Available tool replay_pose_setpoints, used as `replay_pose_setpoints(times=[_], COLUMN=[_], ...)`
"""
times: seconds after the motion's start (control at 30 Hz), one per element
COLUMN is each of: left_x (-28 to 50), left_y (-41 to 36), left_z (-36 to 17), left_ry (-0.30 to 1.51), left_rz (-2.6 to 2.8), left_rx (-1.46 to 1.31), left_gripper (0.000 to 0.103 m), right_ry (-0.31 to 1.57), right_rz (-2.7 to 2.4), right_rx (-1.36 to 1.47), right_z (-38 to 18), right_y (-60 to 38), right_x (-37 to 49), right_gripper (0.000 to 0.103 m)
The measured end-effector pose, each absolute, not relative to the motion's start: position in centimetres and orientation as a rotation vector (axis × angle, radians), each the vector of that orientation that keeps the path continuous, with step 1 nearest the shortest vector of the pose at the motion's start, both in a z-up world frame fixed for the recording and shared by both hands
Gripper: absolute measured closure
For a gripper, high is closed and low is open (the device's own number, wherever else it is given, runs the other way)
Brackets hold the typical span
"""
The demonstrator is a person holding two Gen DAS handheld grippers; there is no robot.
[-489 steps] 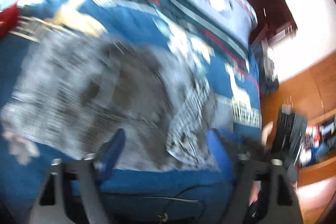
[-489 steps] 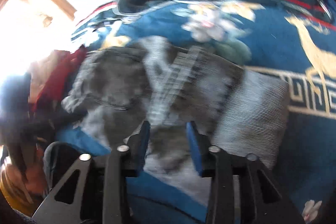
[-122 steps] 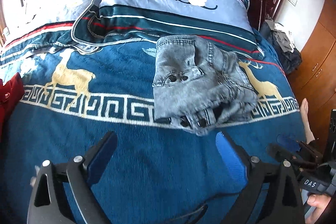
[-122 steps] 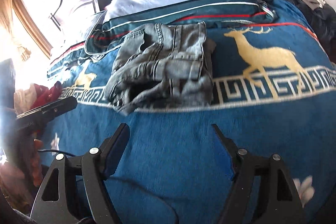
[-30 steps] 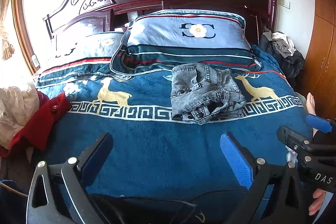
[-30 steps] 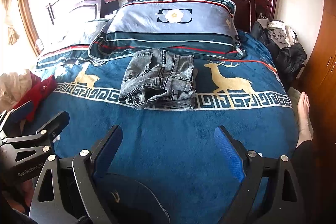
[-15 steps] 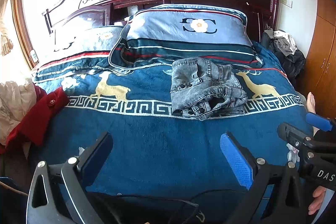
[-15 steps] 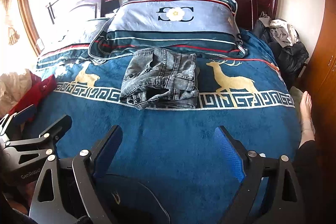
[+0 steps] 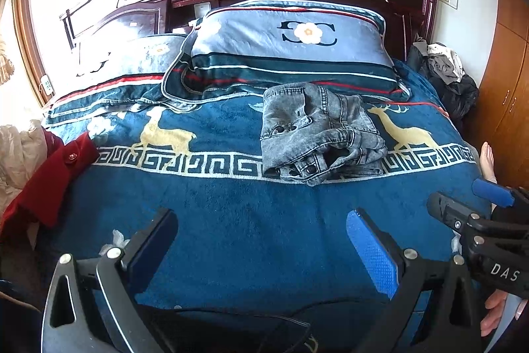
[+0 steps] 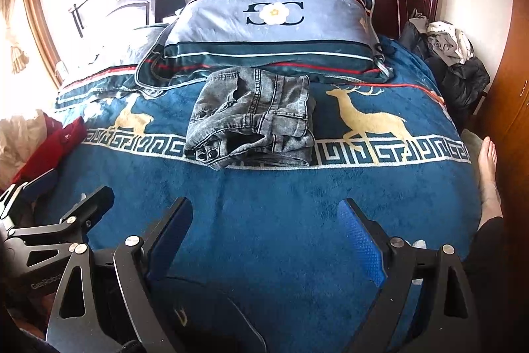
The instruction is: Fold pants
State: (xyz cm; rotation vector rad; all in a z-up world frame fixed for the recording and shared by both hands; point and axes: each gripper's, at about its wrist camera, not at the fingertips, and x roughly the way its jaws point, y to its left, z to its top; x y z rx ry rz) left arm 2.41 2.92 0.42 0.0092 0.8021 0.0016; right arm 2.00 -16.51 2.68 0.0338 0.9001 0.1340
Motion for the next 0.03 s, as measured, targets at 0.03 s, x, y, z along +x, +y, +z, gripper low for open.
replay_pose_setpoints(times=[0.03], left_x=[2.48], left_y=[2.87], left_z=[0.27], left_ry=[0.807], left_rz=[0.002], left_rx=[0.01], left_gripper=[0.0], right_ry=[0.906], right_rz=[0.133], right_rx=[0.035], right_z=[2.43], right_y=[-16.52], right_x=[2.14], right_gripper=[0.014])
